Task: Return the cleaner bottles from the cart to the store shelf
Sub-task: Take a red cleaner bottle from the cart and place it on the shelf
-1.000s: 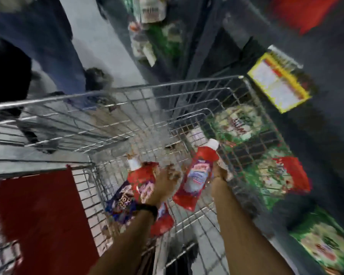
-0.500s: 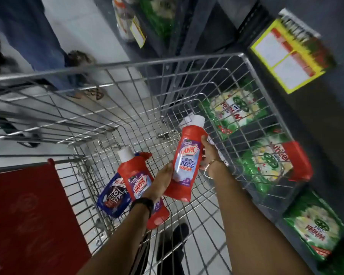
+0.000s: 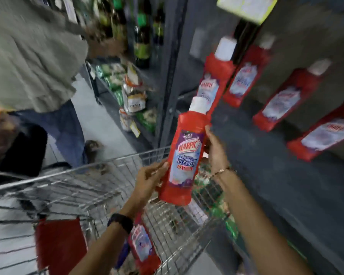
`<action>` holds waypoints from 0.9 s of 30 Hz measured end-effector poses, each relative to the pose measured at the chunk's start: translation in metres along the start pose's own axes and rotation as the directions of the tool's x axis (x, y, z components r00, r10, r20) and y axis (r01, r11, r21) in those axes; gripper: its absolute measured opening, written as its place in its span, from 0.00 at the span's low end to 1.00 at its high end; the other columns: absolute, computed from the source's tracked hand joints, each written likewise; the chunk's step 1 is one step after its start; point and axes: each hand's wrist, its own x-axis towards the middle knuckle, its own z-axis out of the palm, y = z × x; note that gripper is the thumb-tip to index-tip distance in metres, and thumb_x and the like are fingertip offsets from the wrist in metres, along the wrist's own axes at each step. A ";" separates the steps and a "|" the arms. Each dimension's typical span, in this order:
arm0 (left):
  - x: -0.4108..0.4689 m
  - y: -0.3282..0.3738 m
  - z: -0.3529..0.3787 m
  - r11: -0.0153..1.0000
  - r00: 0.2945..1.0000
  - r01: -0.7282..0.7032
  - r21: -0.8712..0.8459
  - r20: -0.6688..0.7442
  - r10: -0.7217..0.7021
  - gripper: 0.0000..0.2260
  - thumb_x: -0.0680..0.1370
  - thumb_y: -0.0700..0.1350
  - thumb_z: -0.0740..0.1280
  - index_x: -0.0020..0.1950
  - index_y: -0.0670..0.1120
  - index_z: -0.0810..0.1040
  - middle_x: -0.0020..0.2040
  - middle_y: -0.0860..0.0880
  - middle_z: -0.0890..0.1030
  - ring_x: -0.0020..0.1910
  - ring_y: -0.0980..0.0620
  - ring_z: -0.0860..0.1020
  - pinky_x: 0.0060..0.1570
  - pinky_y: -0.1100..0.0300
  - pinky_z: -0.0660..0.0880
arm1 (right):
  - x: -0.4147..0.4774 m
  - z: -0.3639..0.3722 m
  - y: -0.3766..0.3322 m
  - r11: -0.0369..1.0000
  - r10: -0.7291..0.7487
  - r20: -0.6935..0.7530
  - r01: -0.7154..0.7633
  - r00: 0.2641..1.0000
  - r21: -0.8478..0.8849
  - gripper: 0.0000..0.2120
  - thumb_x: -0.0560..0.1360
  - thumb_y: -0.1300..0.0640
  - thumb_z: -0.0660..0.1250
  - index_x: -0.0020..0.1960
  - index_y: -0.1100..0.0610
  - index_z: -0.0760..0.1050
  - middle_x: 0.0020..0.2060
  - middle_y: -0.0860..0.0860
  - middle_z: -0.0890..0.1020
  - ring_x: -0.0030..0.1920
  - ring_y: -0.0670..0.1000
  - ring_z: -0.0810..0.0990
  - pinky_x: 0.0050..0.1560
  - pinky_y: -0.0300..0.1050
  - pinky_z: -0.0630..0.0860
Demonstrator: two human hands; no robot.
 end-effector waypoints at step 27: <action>-0.034 0.059 0.083 0.960 0.948 -0.274 -0.048 0.155 0.278 0.12 0.73 0.49 0.61 0.51 0.51 0.82 0.23 0.60 0.79 0.23 0.64 0.76 0.22 0.75 0.69 | -0.076 -0.097 -0.098 0.950 -0.313 0.006 0.313 0.950 0.008 0.18 0.65 0.38 0.64 0.40 0.53 0.76 0.36 0.49 0.83 0.40 0.51 0.83 0.33 0.48 0.81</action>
